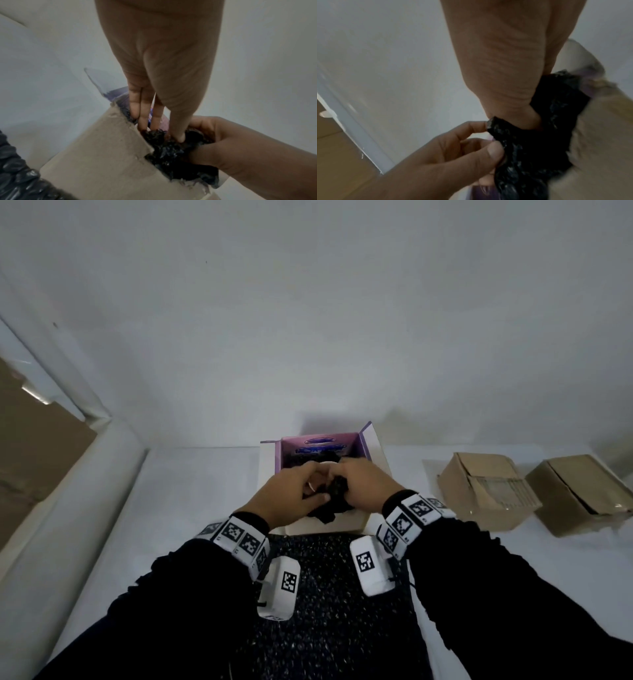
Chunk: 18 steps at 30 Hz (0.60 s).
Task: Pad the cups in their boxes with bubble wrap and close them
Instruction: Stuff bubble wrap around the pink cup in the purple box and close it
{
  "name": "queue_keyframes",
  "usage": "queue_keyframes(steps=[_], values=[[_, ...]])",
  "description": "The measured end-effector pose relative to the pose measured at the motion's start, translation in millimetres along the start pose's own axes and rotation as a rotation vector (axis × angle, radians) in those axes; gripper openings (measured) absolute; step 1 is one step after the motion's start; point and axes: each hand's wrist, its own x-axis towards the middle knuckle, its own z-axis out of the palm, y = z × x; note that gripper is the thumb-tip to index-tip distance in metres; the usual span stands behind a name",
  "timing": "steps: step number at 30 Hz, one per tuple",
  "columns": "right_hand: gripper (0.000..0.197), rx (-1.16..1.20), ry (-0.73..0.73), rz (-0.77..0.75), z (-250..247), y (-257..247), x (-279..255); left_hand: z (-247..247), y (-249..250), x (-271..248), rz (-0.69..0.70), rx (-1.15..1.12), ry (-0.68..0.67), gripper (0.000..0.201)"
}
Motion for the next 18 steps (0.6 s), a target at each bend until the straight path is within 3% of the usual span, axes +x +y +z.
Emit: queue_keyframes(steps=[3,7,11,14,16,18], values=[[0.04,-0.007,-0.077,0.039,6.5,-0.5,0.7,5.5,-13.4,6.3,-0.025,0.054,0.005,0.043],[0.045,-0.107,-0.191,0.103,-5.8,2.8,3.3,3.6,-13.8,10.7,0.019,0.219,-0.045,0.02],[0.047,-0.189,-0.265,0.097,-9.0,-2.8,4.5,7.7,-7.6,9.4,0.026,0.099,-0.006,0.027],[0.056,-0.05,-0.256,0.113,-1.6,-2.9,0.9,8.9,-6.9,14.3,0.009,0.219,-0.069,0.044],[0.063,0.051,-0.201,0.121,-5.2,-2.3,-4.7,5.5,-7.4,19.9,-0.024,0.355,-0.085,0.037],[0.058,-0.097,-0.158,0.094,-8.6,-3.6,-5.4,3.4,-5.1,24.0,-0.078,0.485,-0.144,0.026]])
